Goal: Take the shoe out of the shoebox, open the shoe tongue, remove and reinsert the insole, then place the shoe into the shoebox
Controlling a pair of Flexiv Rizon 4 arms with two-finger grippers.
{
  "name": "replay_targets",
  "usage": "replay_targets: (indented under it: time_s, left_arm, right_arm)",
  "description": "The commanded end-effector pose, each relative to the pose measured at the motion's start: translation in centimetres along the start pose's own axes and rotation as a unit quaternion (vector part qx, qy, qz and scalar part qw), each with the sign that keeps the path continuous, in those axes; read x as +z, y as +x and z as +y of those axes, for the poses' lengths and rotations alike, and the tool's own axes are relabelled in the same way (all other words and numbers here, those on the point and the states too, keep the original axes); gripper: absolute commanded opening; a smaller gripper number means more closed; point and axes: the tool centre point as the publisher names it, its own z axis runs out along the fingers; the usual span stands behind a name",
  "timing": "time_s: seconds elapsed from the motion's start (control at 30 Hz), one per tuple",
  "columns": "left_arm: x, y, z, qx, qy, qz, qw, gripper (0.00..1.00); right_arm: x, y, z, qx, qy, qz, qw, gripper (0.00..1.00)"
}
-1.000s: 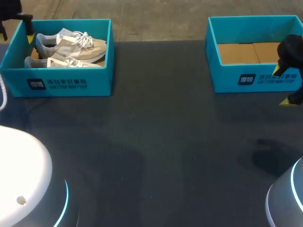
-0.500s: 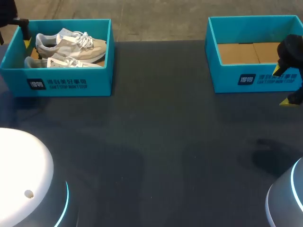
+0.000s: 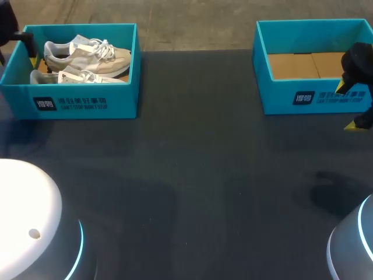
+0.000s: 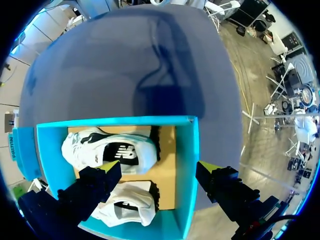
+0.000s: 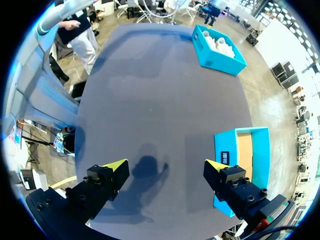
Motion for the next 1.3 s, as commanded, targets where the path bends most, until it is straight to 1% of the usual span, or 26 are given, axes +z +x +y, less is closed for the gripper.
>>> replay_targets:
  time_s: [0.03, 0.07, 0.1, 0.17, 0.23, 0.27, 0.33, 0.37, 0.47, 0.53, 0.6, 0.63, 0.67, 0.8, 0.83, 0.87, 0.97, 1.0, 1.07, 1.23, 1.27, 1.3]
  left_arm:
    - [1.3, -0.4, 0.1, 0.010, -0.002, 0.000, 1.000, 1.00]
    - [1.6, -0.6, 0.1, 0.012, 0.002, 0.004, 1.000, 0.87]
    - [1.7, -0.7, 0.1, 0.012, 0.002, 0.002, 1.000, 0.80]
    - [2.0, -0.8, 0.3, 0.013, 0.003, 0.001, 1.000, 0.80]
    - [2.2, -0.9, 0.4, 0.018, 0.007, 0.000, 1.000, 0.83]
    - [2.3, -1.0, 0.5, 0.019, 0.007, 0.000, 1.000, 0.81]
    - [2.6, -1.1, 0.7, 0.027, 0.012, 0.001, 1.000, 0.80]
    - [2.8, -1.2, 0.7, 0.030, 0.014, -0.002, 0.999, 0.76]
    - [3.3, -1.7, 0.8, 0.041, 0.016, -0.003, 0.999, 0.77]
    - [3.9, -2.1, 0.9, 0.050, 0.017, -0.003, 0.999, 0.75]
    - [4.4, -2.4, 1.0, 0.056, 0.018, -0.001, 0.998, 0.71]
    - [4.6, -2.5, 1.0, 0.058, 0.018, -0.002, 0.998, 0.67]
    - [4.8, -2.6, 1.0, 0.060, 0.017, -0.002, 0.998, 0.68]
    - [5.6, -2.7, 1.3, 0.066, 0.014, -0.001, 0.998, 0.66]
    - [5.7, -2.6, 1.3, 0.067, 0.015, 0.000, 0.998, 0.62]
    - [5.8, -2.6, 1.3, 0.066, 0.011, -0.003, 0.998, 0.62]
    - [6.1, -2.3, 1.2, 0.063, 0.006, -0.005, 0.998, 0.67]
    - [6.3, -2.1, 1.1, 0.061, 0.008, -0.003, 0.998, 0.69]
    - [6.6, -1.9, 1.1, 0.059, 0.013, -0.001, 0.998, 0.71]
    - [7.6, -1.5, 1.0, 0.055, 0.018, 0.004, 0.998, 0.69]
    - [7.8, -1.5, 1.0, 0.055, 0.018, 0.004, 0.998, 0.71]
    - [8.0, -1.5, 1.1, 0.053, 0.018, 0.002, 0.998, 0.69]
  right_arm:
    - [0.1, -0.2, 0.1, 0.000, 0.002, 0.002, 1.000, 1.00]
    - [0.1, -0.2, 0.1, 0.000, 0.002, 0.002, 1.000, 1.00]
    - [0.1, -0.2, 0.1, 0.000, 0.002, 0.002, 1.000, 1.00]
    - [0.1, -0.2, 0.1, 0.000, 0.002, 0.002, 1.000, 1.00]
    - [0.1, -0.2, 0.1, 0.000, 0.002, 0.002, 1.000, 1.00]
    - [0.1, -0.2, 0.1, 0.000, 0.002, 0.002, 1.000, 1.00]
    - [0.1, -0.2, 0.1, 0.000, 0.002, 0.002, 1.000, 1.00]
    - [0.1, -0.2, 0.1, 0.000, 0.002, 0.002, 1.000, 1.00]
    - [0.1, -0.2, 0.1, 0.000, 0.002, 0.002, 1.000, 1.00]
    - [0.1, -0.2, 0.1, 0.000, 0.002, 0.002, 1.000, 1.00]
    - [0.1, -0.2, 0.1, 0.000, 0.002, 0.002, 1.000, 1.00]
    - [0.1, -0.2, 0.1, 0.000, 0.002, 0.002, 1.000, 1.00]
    - [0.1, -0.2, 0.1, 0.000, 0.002, 0.002, 1.000, 1.00]
    - [0.1, -0.2, 0.1, 0.000, 0.002, 0.002, 1.000, 1.00]
    - [0.1, -0.2, 0.1, 0.000, 0.002, 0.002, 1.000, 1.00]
    - [0.1, -0.2, 0.1, 0.000, 0.002, 0.002, 1.000, 1.00]
    - [0.1, -0.2, 0.1, 0.000, 0.002, 0.002, 1.000, 1.00]
    - [0.1, -0.2, 0.1, 0.000, 0.002, 0.002, 1.000, 1.00]
    - [0.1, -0.2, 0.1, 0.000, 0.002, 0.002, 1.000, 1.00]
    - [0.1, -0.2, 0.1, 0.000, 0.002, 0.002, 1.000, 1.00]
    - [0.1, -0.2, 0.1, 0.000, 0.002, 0.002, 1.000, 1.00]
    - [0.1, -0.2, 0.1, 0.000, 0.002, 0.002, 1.000, 1.00]
